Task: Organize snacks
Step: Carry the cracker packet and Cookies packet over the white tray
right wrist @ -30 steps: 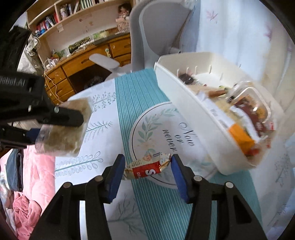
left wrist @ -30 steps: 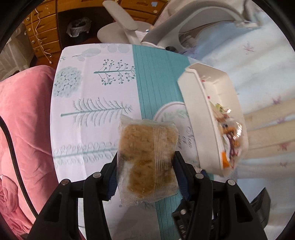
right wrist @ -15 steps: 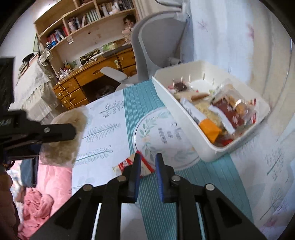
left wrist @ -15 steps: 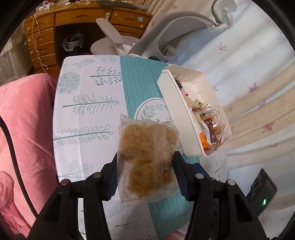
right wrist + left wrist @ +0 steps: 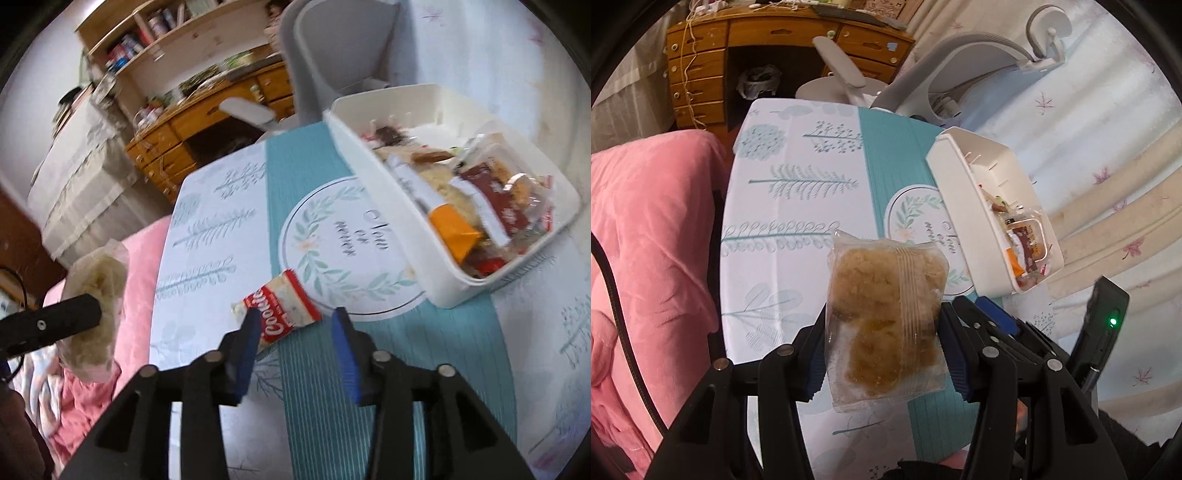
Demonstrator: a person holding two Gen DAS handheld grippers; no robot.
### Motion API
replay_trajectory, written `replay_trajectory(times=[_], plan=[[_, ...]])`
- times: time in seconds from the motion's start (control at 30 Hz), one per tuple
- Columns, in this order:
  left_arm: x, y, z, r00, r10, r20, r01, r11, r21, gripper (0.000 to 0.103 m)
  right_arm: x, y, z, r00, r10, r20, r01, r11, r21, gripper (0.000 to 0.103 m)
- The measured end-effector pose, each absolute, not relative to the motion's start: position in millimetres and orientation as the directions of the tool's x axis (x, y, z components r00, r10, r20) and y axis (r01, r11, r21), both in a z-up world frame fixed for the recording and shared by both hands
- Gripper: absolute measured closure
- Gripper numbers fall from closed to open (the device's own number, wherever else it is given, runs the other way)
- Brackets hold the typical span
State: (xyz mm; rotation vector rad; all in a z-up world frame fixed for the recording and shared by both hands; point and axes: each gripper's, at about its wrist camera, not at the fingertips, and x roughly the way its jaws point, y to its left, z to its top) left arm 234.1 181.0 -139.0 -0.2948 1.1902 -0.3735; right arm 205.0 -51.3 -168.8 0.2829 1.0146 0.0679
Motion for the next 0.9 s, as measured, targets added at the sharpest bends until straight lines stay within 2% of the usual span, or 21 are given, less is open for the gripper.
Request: replay_trajectory(times=[0.2,0.37,0.63,0.73,0.9], plan=[[231.5,194.2,-154.3,0.309,-0.420,-0.854,0.089,0.906,-0.413,0.051,216.0,-27.8,-188.6,0.501,0.210,-0.840,-0.056,0.976,0.211,0.045],[232.3,199.2,-165.4,0.298,-0.418,-0.858,0.092,0.907,-0.411,0.051,228.3,-11.4,-209.4,0.484,0.168,-0.859,-0.116,0.985,0.127,0.032],[227.4,204.1,-179.7,0.252,-0.420,-0.872,0.136,0.907,-0.398,0.051,237.8,7.1,-243.1,0.467,0.075,-0.881,-0.184,0.983,-0.014,0.028],[225.4,208.4,-181.6,0.232,-0.420,-0.877,0.139,0.907,-0.398,0.051,238.9,9.0,-245.9,0.480,0.073,-0.874,-0.184,0.983,-0.018,0.021],[220.5,215.3,-179.0,0.229,-0.411,-0.882,0.161,0.910,-0.382,0.051,246.7,11.8,-252.4,0.473,0.063,-0.879,-0.183,0.983,-0.028,0.021]])
